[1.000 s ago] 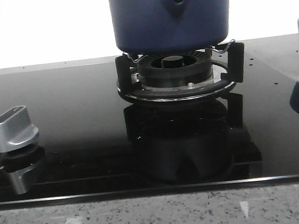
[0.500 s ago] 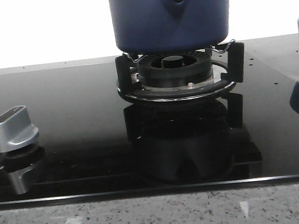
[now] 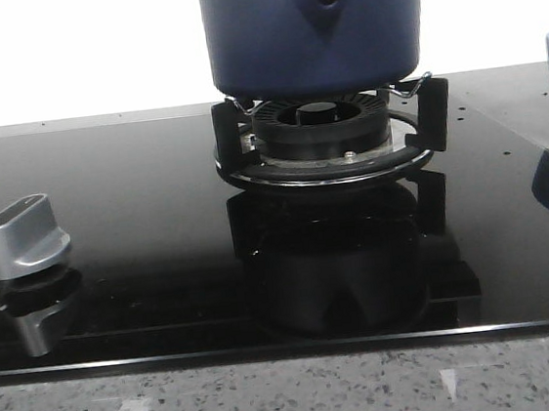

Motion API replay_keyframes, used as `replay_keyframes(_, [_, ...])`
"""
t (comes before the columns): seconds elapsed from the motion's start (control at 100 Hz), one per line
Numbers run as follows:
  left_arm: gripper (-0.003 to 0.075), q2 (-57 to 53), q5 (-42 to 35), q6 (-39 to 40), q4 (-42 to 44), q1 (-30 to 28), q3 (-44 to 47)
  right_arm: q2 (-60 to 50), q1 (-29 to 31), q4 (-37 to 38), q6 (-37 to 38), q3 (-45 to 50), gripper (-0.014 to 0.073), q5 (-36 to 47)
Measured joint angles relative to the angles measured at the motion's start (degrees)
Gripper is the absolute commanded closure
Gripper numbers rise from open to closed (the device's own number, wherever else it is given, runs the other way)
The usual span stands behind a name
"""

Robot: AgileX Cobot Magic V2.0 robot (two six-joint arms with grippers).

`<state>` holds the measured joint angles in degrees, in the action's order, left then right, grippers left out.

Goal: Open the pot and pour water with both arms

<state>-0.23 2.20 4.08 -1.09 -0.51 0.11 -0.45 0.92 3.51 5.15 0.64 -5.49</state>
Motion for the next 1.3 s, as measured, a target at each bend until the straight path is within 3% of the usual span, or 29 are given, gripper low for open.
replay_keyframes(0.24, [0.0741,0.0,0.0,0.0,-7.7,0.0,0.0,0.0,0.0,-3.5,0.0,0.0,0.0640,0.1])
replay_keyframes(0.43, [0.0741,0.0,-0.1,0.0,-16.9,0.0,0.0,0.0,0.0,-12.9,0.0,0.0,0.0640,0.3])
replay_keyframes(0.69, [0.0741,0.0,-0.8,0.1,-39.5,0.0,0.0,0.0,0.0,-28.9,0.1,0.0,0.0640,1.6])
replay_keyframes(0.83, [0.0741,0.0,-0.8,0.1,-44.4,0.0,-0.1,0.0,0.0,-34.5,0.1,-0.4,0.0640,0.2])
replay_keyframes(0.99, [0.0741,0.0,3.0,0.1,-44.9,0.0,-2.9,0.1,0.0,-34.0,0.0,-5.9,0.0640,-5.8])
replay_keyframes(1.11, [0.0741,2.5,8.7,-1.0,-39.7,0.0,-9.5,4.6,0.0,-30.3,0.0,-12.9,0.0640,-12.7])
replay_keyframes(1.3, [0.0741,15.0,22.2,-16.5,-35.0,0.8,-25.0,19.6,0.0,-23.3,-3.6,-28.0,0.0640,-28.9])
